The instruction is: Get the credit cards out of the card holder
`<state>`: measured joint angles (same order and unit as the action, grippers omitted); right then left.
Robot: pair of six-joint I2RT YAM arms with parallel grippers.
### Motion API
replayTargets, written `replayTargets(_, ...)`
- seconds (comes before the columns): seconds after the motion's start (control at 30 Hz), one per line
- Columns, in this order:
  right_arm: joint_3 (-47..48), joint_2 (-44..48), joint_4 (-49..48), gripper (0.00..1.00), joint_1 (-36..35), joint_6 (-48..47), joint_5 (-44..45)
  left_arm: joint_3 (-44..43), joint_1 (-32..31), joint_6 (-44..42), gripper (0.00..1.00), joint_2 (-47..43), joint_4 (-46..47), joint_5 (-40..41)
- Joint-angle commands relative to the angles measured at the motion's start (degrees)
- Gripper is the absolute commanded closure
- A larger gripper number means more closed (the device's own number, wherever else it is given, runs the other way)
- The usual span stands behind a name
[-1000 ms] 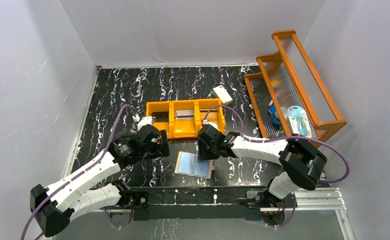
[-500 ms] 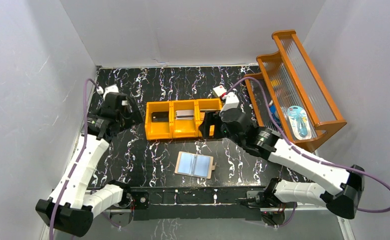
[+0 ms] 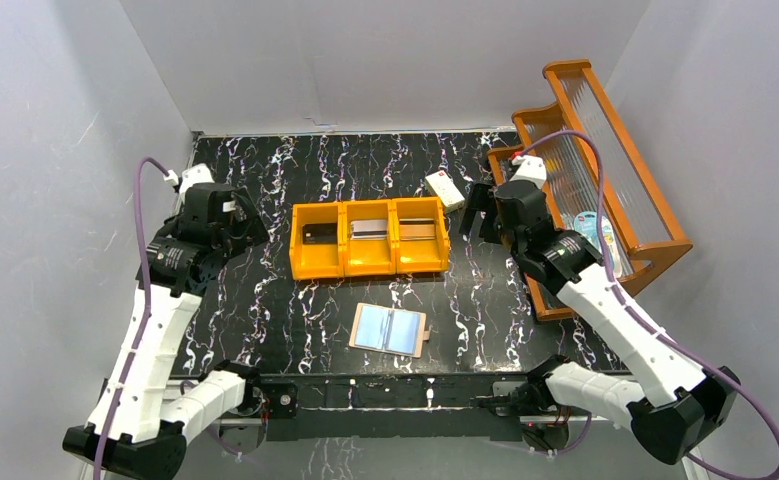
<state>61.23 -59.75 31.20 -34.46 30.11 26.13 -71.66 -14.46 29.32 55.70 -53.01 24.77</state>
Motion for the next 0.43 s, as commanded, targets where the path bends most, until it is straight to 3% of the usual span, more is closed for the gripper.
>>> replayTargets(0.0,3.88,4.00,-2.75,0.02,0.05,-1.51,-3.55,-0.94,0.23,-0.01,0.02,-1.68,-2.18,3.48)
replayTargets(0.4,4.43,4.24,-0.64,0.02,0.00,-4.00,-5.52,-1.57,0.22,-1.17,0.02,-2.52,-0.30,-0.33)
